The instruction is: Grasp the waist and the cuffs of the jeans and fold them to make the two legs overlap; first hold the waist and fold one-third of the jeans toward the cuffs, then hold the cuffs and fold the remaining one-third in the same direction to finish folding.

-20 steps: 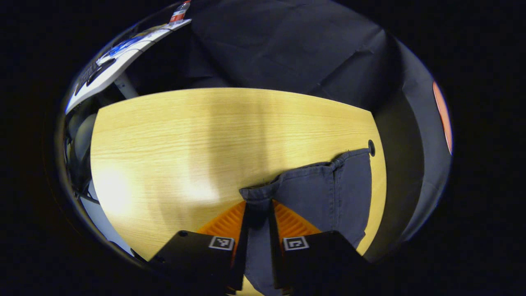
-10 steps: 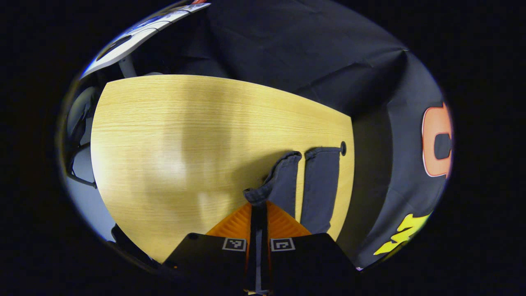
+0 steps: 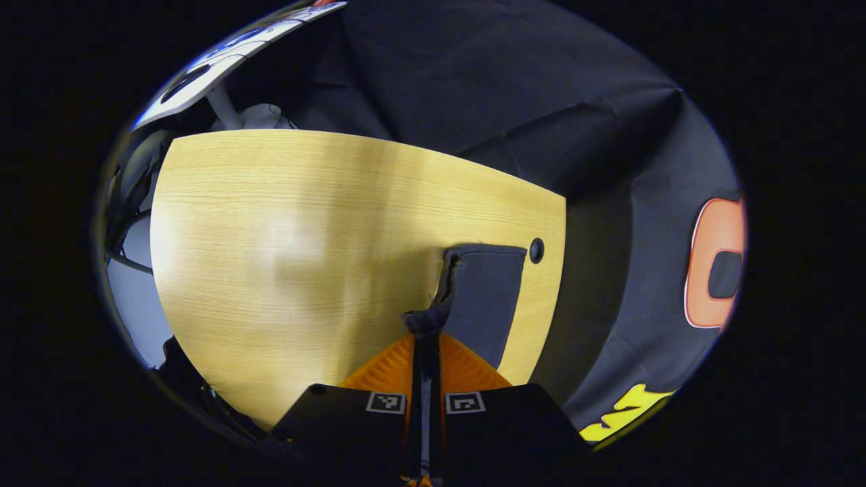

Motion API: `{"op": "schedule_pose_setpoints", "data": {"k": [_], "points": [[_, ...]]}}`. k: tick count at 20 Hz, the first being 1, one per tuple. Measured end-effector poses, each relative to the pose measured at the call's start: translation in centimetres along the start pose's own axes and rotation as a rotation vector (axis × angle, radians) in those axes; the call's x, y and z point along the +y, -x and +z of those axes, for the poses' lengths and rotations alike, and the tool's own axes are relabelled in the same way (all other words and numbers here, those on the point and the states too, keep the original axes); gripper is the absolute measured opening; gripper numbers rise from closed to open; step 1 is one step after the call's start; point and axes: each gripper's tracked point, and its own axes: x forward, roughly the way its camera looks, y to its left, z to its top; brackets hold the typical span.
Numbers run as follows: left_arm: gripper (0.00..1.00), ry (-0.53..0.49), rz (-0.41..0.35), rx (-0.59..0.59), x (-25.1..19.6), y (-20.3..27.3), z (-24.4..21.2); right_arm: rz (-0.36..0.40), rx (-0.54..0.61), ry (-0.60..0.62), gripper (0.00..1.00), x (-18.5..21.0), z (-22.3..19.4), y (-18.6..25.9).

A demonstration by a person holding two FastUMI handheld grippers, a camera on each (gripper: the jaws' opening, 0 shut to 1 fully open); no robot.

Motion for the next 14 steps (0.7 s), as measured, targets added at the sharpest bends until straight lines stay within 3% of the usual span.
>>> {"op": "schedule_pose_setpoints", "data": {"k": [5, 10, 14], "points": [[0.07, 0.053, 0.036, 0.024, -6.1, -3.3, 0.5, 0.019, 0.038, -0.08, 0.03, 4.8, 3.5, -3.3], [0.08, 0.001, 0.006, 0.034, -12.4, -7.3, 1.8, 0.004, 0.061, -0.122, 0.04, 5.6, 6.4, -7.5], [0.07, 0.002, 0.025, 0.052, -12.6, -10.2, 1.9, 0.013, 0.093, -0.159, 0.0, 6.3, 6.7, -10.8]]}}
